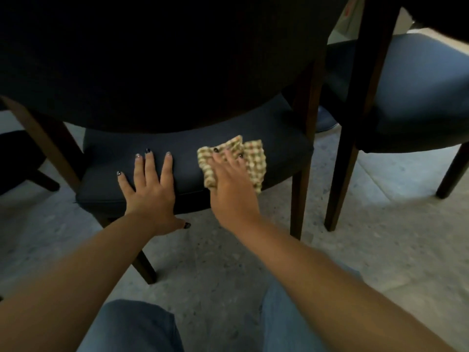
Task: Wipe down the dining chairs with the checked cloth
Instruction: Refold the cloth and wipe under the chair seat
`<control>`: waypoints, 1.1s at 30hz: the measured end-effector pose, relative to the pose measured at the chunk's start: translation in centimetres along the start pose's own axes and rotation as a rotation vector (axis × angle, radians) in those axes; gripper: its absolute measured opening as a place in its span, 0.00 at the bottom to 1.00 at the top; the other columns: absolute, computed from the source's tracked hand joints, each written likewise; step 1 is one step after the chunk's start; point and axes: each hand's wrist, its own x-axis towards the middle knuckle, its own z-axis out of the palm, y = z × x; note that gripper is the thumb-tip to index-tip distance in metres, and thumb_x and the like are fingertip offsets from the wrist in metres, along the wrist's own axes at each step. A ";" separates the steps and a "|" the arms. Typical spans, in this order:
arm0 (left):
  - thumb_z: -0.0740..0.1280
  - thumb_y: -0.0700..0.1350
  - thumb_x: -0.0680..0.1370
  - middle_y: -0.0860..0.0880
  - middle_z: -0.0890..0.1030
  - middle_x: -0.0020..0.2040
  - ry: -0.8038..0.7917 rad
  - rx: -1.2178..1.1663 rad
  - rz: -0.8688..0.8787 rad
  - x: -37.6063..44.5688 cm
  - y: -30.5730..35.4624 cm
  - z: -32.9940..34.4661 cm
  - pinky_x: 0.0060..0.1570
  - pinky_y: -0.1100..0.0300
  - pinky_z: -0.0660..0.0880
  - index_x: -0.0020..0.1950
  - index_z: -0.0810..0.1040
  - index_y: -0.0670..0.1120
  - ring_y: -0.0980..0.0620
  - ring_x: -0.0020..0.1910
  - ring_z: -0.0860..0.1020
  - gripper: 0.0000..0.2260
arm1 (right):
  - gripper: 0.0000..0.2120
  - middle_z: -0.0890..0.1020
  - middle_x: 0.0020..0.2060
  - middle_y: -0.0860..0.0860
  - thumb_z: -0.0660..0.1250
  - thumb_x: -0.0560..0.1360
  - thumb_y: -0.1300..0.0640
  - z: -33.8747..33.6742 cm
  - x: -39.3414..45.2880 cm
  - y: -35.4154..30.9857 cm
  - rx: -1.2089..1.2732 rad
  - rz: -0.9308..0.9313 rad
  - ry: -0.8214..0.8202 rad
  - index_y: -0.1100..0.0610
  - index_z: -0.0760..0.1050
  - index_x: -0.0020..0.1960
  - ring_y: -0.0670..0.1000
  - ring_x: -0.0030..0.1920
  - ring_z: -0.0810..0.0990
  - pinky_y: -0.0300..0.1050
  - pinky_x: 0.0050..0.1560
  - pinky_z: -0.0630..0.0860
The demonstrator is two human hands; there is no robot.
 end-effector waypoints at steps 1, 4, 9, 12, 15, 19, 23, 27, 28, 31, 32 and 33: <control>0.74 0.70 0.60 0.40 0.30 0.76 0.003 -0.002 0.001 -0.1 0.0 0.0 0.71 0.33 0.42 0.73 0.23 0.48 0.38 0.75 0.32 0.68 | 0.20 0.72 0.68 0.55 0.53 0.79 0.61 -0.7 0.9 0.0 0.032 0.047 0.024 0.59 0.70 0.70 0.53 0.72 0.65 0.39 0.72 0.50; 0.73 0.70 0.61 0.40 0.31 0.75 0.019 0.008 0.018 -0.3 -0.2 0.0 0.70 0.32 0.42 0.73 0.23 0.47 0.37 0.75 0.32 0.67 | 0.15 0.78 0.59 0.57 0.53 0.81 0.60 -5.2 4.8 2.1 0.056 0.368 0.102 0.61 0.74 0.62 0.55 0.62 0.75 0.37 0.56 0.65; 0.73 0.70 0.62 0.39 0.31 0.76 0.013 0.012 0.018 -0.2 -0.3 -0.1 0.71 0.32 0.42 0.74 0.24 0.46 0.37 0.75 0.33 0.66 | 0.13 0.79 0.48 0.56 0.54 0.81 0.61 -11.3 7.5 4.8 0.193 0.626 0.378 0.64 0.76 0.55 0.53 0.48 0.79 0.41 0.46 0.74; 0.73 0.69 0.63 0.39 0.32 0.76 0.004 0.012 0.022 -0.2 -0.2 -0.1 0.71 0.32 0.41 0.74 0.24 0.46 0.37 0.75 0.33 0.65 | 0.13 0.80 0.52 0.55 0.55 0.81 0.60 -10.7 7.2 6.2 0.117 0.651 0.457 0.62 0.75 0.59 0.51 0.53 0.79 0.37 0.53 0.75; 0.75 0.67 0.63 0.40 0.31 0.76 -0.020 -0.002 0.010 0.0 -0.3 -0.4 0.70 0.33 0.39 0.73 0.24 0.47 0.38 0.75 0.32 0.66 | 0.15 0.79 0.54 0.54 0.54 0.82 0.56 -6.8 6.0 5.9 -0.024 0.547 0.360 0.59 0.73 0.62 0.51 0.55 0.78 0.34 0.55 0.71; 0.76 0.65 0.63 0.41 0.31 0.76 -0.030 -0.016 0.012 -0.1 -0.4 -0.2 0.71 0.33 0.39 0.73 0.23 0.47 0.38 0.75 0.31 0.66 | 0.23 0.68 0.71 0.58 0.57 0.77 0.62 -1.1 4.8 3.8 -0.127 0.402 0.137 0.62 0.65 0.72 0.56 0.73 0.62 0.50 0.75 0.50; 0.76 0.63 0.64 0.43 0.31 0.77 -0.007 -0.019 -0.005 0.0 -0.5 -0.1 0.71 0.33 0.40 0.72 0.22 0.46 0.39 0.75 0.31 0.66 | 0.25 0.67 0.72 0.57 0.58 0.76 0.64 1.8 3.3 -2.1 -0.060 0.224 -0.001 0.62 0.64 0.73 0.55 0.73 0.63 0.47 0.74 0.53; 0.76 0.64 0.64 0.44 0.31 0.77 0.001 -0.041 -0.003 -0.2 -0.5 0.1 0.72 0.33 0.40 0.73 0.23 0.46 0.40 0.75 0.31 0.65 | 0.21 0.69 0.71 0.53 0.56 0.80 0.62 1.4 1.5 -4.4 0.133 0.156 -0.074 0.58 0.66 0.72 0.48 0.71 0.64 0.36 0.72 0.51; 0.76 0.64 0.64 0.44 0.31 0.77 -0.001 -0.039 0.003 -0.2 -0.6 0.1 0.72 0.33 0.40 0.73 0.24 0.46 0.40 0.75 0.31 0.65 | 0.19 0.73 0.67 0.50 0.54 0.81 0.61 0.3 1.4 -3.9 0.232 0.206 -0.036 0.56 0.70 0.70 0.45 0.67 0.68 0.33 0.69 0.55; 0.76 0.64 0.64 0.43 0.31 0.77 -0.003 -0.035 0.022 -0.2 -0.7 -0.1 0.71 0.33 0.39 0.74 0.25 0.47 0.39 0.75 0.31 0.65 | 0.14 0.80 0.55 0.46 0.55 0.81 0.58 -4.2 0.6 -0.8 0.478 0.456 0.239 0.55 0.77 0.61 0.43 0.53 0.77 0.35 0.56 0.71; 0.76 0.64 0.63 0.43 0.31 0.77 -0.006 -0.035 0.023 -0.2 -0.7 -0.2 0.71 0.33 0.39 0.74 0.25 0.47 0.39 0.75 0.32 0.66 | 0.13 0.80 0.52 0.46 0.56 0.81 0.58 -5.7 0.3 1.2 0.484 0.563 0.386 0.56 0.77 0.60 0.44 0.51 0.78 0.34 0.50 0.74; 0.77 0.64 0.63 0.43 0.31 0.76 -0.010 -0.035 0.022 -0.2 -0.7 -0.2 0.71 0.33 0.40 0.74 0.25 0.47 0.39 0.75 0.32 0.66 | 0.12 0.79 0.49 0.46 0.56 0.81 0.58 -7.1 -0.2 3.4 0.452 0.665 0.521 0.56 0.76 0.58 0.44 0.48 0.78 0.30 0.45 0.73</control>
